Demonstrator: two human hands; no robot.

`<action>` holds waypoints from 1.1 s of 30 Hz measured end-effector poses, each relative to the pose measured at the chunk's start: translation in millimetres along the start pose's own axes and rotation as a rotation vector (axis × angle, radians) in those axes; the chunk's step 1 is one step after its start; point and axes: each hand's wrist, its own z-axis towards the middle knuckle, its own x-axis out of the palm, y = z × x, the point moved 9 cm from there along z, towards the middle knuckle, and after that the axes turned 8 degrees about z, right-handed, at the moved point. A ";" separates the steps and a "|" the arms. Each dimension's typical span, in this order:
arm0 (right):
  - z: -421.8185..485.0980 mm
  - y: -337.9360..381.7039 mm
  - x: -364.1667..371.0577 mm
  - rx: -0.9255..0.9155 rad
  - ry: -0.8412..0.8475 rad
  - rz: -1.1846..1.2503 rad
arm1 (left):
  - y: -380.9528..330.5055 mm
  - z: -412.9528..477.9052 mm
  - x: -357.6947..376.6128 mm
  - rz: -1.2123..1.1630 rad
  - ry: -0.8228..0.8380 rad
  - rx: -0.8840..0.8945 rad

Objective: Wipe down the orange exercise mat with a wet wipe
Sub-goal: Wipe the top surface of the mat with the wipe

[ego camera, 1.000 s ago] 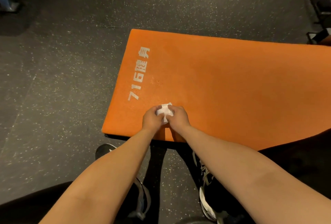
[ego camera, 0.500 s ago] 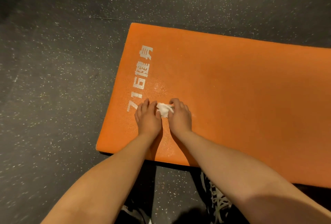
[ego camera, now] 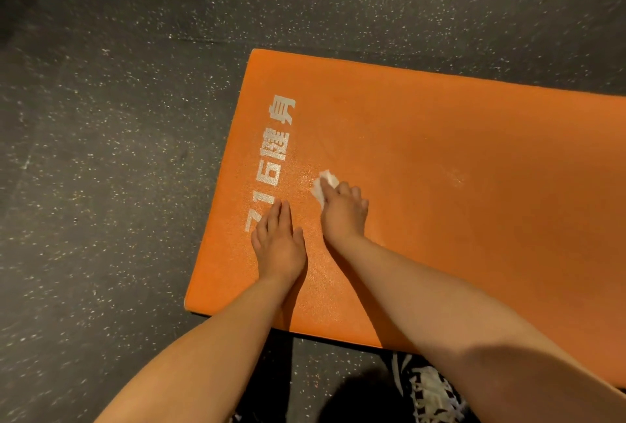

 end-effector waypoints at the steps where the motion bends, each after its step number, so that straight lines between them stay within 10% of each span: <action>1: -6.8 12.2 8.8 -0.054 0.050 -0.007 | 0.3 -0.8 0.1 -0.017 0.000 -0.006; 5: -29.4 38.8 28.2 -0.338 0.172 -0.106 | 9.3 -4.2 -0.8 -0.096 0.026 0.007; 11: -2.0 6.2 5.7 -0.102 0.060 -0.083 | 13.9 -3.9 0.6 -0.066 0.099 0.086; 17: -64.1 29.3 43.7 -0.419 0.286 -0.065 | 5.1 -9.6 1.4 -0.053 0.109 0.088; 23: -53.3 -5.8 17.6 -0.064 0.131 -0.013 | -4.5 -18.3 11.1 0.148 0.145 0.102; 29: -85.4 6.6 31.1 -0.274 0.233 -0.024 | -8.4 -24.0 15.8 0.189 0.205 0.126; 33: -63.3 -35.2 7.8 0.030 0.096 -0.075 | -8.8 -24.8 16.1 0.266 0.196 0.123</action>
